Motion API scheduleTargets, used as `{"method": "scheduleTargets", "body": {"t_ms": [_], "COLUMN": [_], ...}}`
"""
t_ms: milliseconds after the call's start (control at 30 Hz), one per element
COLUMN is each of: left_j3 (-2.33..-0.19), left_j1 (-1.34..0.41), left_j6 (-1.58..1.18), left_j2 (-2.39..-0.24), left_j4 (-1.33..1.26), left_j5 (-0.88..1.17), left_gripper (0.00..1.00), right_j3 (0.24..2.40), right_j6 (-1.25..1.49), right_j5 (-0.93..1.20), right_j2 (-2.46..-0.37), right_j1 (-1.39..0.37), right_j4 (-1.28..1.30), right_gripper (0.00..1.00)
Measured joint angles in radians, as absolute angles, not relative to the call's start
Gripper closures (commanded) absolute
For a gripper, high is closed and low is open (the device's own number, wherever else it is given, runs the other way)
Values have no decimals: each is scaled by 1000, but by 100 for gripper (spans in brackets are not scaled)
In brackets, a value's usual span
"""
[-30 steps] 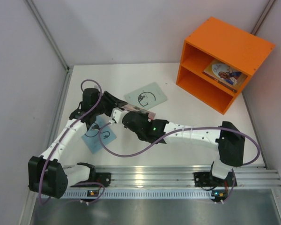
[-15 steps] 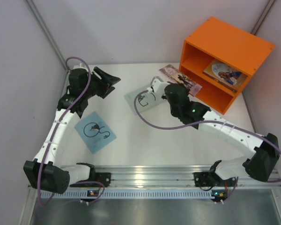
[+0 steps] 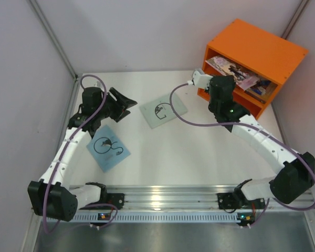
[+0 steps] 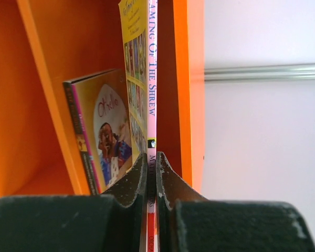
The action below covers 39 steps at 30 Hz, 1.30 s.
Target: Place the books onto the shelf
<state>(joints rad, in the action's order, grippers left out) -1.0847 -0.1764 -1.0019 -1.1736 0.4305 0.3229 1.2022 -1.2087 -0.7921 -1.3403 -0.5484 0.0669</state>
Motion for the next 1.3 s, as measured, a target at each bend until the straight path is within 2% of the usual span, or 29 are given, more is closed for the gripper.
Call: {"method": "scheduleTargets", "body": {"t_ms": [367, 1300], "left_j3": [-1063, -1036], "left_j1": [-135, -115], "left_j6": [-963, -934], "left_j2": [-1173, -1145], "left_j4": [427, 429], "left_j5": [360, 408], "left_gripper": [34, 33], "right_j3": [1045, 1023], "right_j6": [-1274, -998], "right_j5": [-697, -551], "right_j2": [-1383, -1391], "right_j1": [-379, -371], "right_j4": [-91, 53], "right_gripper": [100, 100]}}
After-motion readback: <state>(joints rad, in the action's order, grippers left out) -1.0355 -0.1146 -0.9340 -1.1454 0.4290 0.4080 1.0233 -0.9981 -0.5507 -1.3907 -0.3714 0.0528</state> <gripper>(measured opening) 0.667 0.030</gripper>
